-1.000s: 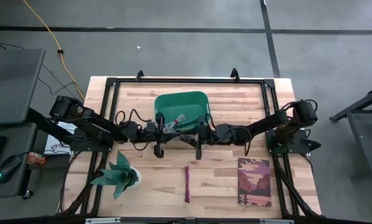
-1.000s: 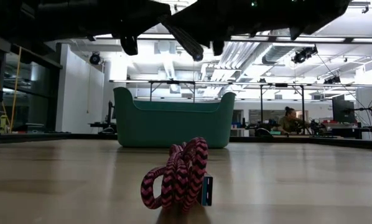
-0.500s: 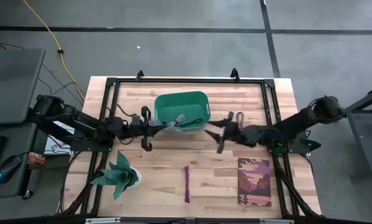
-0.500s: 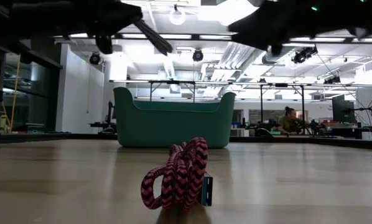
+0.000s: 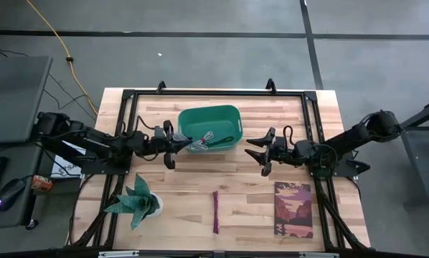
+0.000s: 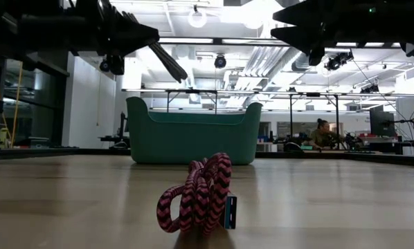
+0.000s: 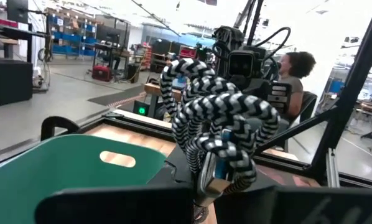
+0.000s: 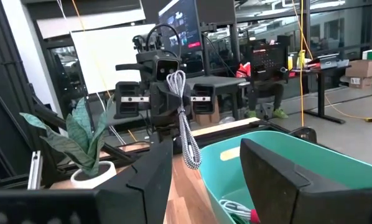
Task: Pick and place USB-C Cables
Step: Put the white and black charger cable into the green bin
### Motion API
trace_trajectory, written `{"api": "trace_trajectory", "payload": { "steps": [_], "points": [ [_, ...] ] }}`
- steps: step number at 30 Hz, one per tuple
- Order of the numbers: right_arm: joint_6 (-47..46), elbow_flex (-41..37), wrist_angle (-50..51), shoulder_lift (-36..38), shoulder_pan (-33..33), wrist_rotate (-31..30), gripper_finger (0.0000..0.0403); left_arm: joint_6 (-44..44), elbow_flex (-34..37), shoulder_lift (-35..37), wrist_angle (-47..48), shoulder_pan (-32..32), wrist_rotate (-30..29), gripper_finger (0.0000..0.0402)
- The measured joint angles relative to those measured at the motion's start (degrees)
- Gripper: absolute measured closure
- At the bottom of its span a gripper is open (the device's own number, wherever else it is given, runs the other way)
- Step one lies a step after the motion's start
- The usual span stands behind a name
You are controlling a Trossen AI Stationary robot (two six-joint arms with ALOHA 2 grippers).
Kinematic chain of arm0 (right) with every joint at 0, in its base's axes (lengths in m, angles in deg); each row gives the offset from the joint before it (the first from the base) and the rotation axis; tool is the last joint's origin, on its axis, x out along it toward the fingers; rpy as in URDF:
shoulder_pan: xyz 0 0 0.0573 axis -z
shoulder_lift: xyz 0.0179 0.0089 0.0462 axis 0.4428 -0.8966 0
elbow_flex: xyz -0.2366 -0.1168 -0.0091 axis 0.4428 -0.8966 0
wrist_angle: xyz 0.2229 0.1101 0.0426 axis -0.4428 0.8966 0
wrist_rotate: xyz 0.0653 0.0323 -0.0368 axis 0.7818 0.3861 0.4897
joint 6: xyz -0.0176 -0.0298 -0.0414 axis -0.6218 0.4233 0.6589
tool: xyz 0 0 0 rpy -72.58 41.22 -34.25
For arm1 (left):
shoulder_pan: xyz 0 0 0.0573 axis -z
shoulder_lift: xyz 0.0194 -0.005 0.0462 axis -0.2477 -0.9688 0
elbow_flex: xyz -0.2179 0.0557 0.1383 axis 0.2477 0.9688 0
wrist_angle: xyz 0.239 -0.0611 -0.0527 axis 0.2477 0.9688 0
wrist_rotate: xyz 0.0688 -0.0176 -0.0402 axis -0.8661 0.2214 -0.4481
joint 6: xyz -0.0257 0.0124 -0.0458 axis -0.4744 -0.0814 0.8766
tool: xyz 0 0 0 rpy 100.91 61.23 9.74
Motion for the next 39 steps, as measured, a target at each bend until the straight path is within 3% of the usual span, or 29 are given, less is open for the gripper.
{"api": "trace_trajectory", "payload": {
  "steps": [6, 9, 12, 16, 22, 31, 39],
  "points": [
    [0.0, 0.0, 0.0, 0.0, 0.0, 0.0, 0.0224, 0.9, -0.4, 0.0, 0.3, 0.0, -0.7, 0.0401],
    [0.1, 0.0, -0.3, 0.0, 0.0, -0.1, 0.0224, 0.3, -5.4, 0.0, 7.5, -1.1, -1.0, 0.0401],
    [0.1, 0.0, -0.4, 0.0, 0.0, -0.3, 0.0224, -1.3, -16.5, -0.5, 28.1, -4.5, -0.9, 0.0401],
    [-0.1, 0.0, -0.4, 0.0, 0.0, -0.5, 0.0224, -4.0, -33.3, -6.7, 57.7, -9.1, -0.9, 0.0402],
    [-1.0, 0.0, 0.0, 0.0, 0.0, -0.2, 0.0224, -6.1, -51.7, -19.2, 82.9, -13.7, 2.3, 0.0401],
    [-1.1, 0.0, 0.5, -0.1, 0.0, 0.0, 0.0224, -8.5, -67.8, -34.3, 98.7, -16.1, 6.4, 0.0401],
    [-2.5, 0.0, 1.1, -0.1, 0.0, 0.2, 0.0224, -8.6, -70.7, -43.7, 99.9, -16.9, 7.5, 0.0401]
  ]
}}
